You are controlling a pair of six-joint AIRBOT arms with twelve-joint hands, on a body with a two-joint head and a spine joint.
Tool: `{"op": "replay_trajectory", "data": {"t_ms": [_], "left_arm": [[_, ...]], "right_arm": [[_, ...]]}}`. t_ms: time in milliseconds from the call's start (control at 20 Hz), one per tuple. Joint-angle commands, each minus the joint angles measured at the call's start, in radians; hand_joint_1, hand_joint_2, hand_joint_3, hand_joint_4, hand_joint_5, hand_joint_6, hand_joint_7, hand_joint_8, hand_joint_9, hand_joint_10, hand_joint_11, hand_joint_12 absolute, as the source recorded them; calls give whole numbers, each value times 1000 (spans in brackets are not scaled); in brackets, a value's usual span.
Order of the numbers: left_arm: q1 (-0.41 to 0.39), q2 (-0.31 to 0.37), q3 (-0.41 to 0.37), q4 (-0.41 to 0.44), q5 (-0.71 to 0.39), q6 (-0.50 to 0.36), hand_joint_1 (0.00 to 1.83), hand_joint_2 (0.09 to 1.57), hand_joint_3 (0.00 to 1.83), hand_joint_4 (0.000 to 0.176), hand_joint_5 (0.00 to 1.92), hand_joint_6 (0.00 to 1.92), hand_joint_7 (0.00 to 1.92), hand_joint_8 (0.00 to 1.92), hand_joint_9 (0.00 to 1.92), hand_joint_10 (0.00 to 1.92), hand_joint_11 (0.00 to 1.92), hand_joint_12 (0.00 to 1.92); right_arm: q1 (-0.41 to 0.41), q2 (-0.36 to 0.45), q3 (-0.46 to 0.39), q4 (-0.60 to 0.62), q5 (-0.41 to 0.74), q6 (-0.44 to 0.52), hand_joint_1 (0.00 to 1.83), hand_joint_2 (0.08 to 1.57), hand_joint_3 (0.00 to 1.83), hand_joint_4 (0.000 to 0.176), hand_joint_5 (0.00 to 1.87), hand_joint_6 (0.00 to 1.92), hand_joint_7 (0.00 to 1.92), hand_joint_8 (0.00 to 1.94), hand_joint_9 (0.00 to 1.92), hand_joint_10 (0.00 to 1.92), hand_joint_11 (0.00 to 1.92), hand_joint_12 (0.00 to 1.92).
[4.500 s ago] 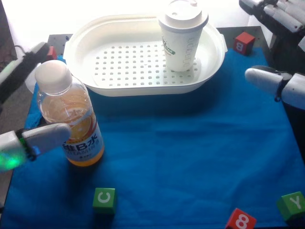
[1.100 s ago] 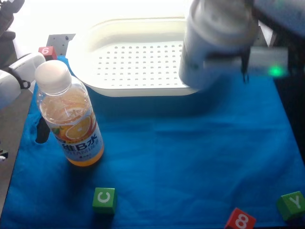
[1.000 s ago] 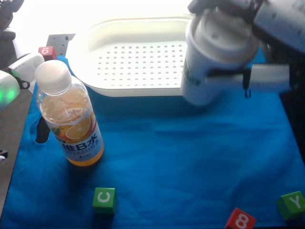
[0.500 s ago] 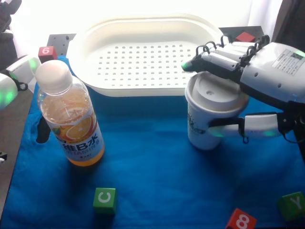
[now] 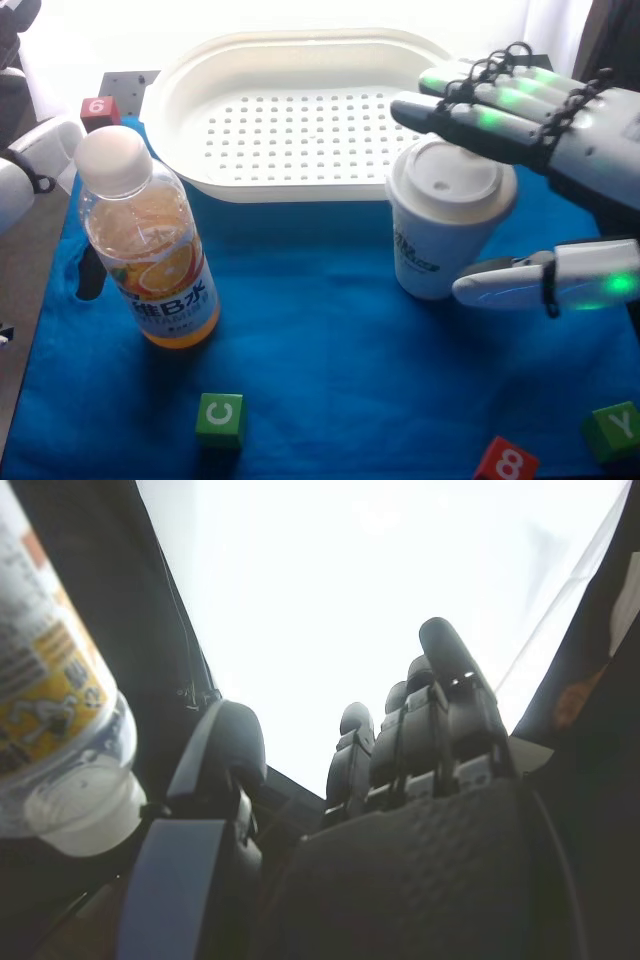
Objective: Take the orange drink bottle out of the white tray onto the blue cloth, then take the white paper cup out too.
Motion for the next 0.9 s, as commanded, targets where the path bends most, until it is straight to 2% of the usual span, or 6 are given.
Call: {"op": "replay_trajectory", "data": {"t_ms": [0,100,300,400,600,850], "left_arm": [[-1,7,0,10,-129,-8,623,1347,0,114,74,2,18,0,100,3,0,926],[8,10,-5,10,-140,-8,615,1353,1,109,63,1,10,0,89,1,0,906],[33,25,-22,12,-183,-7,602,1347,0,91,61,1,45,4,107,5,0,780],[36,28,-27,19,-201,-7,588,1320,0,97,80,3,48,2,107,2,0,634],[37,50,-43,44,-232,6,564,1349,3,102,50,1,26,0,71,0,0,448],[31,79,-60,91,-265,21,614,1364,1,99,61,1,37,2,83,5,0,612]], "right_arm": [[7,10,-2,17,180,19,403,939,0,176,0,0,0,0,0,0,25,13],[3,30,-18,19,227,21,419,956,0,93,0,0,0,0,0,0,5,3],[-27,60,-35,87,377,21,215,1175,55,26,0,0,0,0,0,0,0,0],[-61,69,-38,146,450,11,79,1270,80,39,0,0,0,0,0,0,0,0],[-79,107,-70,226,502,-91,278,1350,53,0,0,0,0,0,0,0,0,0],[-80,172,-94,285,542,-152,341,1374,33,0,0,0,0,0,0,0,0,0]]}}
